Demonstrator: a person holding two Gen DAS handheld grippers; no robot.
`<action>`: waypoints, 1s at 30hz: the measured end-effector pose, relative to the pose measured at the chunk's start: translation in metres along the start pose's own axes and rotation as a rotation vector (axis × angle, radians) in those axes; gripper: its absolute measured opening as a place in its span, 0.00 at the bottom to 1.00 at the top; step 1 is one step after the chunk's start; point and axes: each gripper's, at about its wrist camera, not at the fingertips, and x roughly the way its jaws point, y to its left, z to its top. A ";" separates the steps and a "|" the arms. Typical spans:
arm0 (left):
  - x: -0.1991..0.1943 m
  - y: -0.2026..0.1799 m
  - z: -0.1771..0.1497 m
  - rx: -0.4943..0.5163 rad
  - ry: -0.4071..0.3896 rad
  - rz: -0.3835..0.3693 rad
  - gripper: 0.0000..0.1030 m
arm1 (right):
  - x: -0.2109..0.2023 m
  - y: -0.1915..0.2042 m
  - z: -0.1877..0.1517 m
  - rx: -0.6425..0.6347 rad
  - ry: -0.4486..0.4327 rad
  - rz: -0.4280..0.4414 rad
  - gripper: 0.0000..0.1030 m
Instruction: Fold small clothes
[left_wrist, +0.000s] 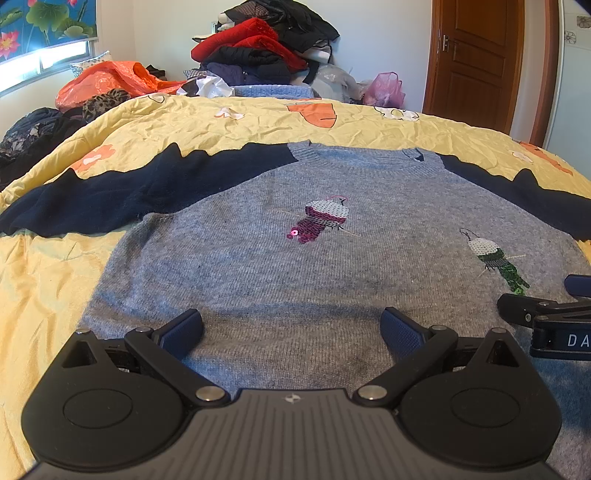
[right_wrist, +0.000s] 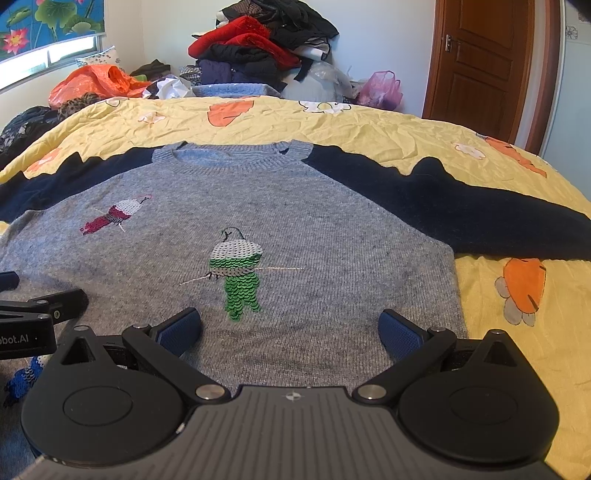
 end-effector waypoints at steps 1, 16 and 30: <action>0.000 0.000 0.000 0.000 0.000 0.000 1.00 | 0.000 0.000 0.000 -0.001 0.000 0.001 1.00; 0.000 0.000 0.000 0.000 0.000 0.000 1.00 | -0.041 -0.167 0.031 0.389 -0.235 0.105 1.00; 0.000 0.000 0.000 0.000 0.000 0.000 1.00 | 0.004 -0.394 -0.001 1.149 -0.305 -0.046 0.80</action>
